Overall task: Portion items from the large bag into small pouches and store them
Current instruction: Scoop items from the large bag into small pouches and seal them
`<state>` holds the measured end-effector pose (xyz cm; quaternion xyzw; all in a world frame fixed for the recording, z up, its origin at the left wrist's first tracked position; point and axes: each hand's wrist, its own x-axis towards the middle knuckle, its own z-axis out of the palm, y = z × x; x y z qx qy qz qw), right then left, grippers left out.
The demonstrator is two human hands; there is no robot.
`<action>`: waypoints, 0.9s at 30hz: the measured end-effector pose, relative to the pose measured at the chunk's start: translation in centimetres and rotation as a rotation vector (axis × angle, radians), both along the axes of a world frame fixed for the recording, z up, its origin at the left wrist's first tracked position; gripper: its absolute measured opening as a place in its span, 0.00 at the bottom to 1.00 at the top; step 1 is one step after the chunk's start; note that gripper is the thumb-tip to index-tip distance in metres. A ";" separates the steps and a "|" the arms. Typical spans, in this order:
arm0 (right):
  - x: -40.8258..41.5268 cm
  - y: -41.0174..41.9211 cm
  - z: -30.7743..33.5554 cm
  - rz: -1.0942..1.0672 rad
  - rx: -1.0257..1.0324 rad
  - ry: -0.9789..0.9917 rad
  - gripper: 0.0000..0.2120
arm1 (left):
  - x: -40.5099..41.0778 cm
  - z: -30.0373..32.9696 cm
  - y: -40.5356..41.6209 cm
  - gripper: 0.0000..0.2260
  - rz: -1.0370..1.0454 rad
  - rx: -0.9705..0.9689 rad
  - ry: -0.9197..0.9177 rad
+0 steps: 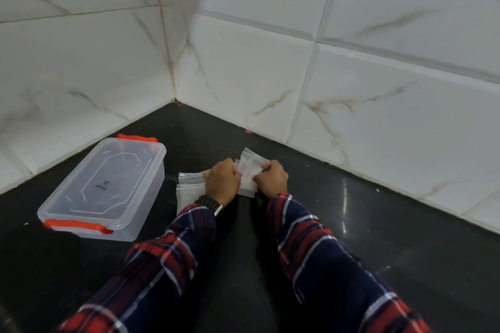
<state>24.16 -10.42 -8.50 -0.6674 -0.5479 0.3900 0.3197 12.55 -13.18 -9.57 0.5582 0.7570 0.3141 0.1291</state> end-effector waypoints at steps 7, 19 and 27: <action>1.9 -3.0 2.5 0.033 -0.004 0.295 0.23 | -0.1 2.5 -3.9 0.07 -0.179 0.250 -0.263; 5.9 -15.8 4.3 0.429 -0.009 0.388 0.24 | 1.1 3.2 -16.9 0.03 -0.136 0.095 -0.694; 7.8 -18.8 3.2 0.473 0.140 0.096 0.03 | 2.8 2.1 -21.9 0.05 -0.189 0.048 -0.621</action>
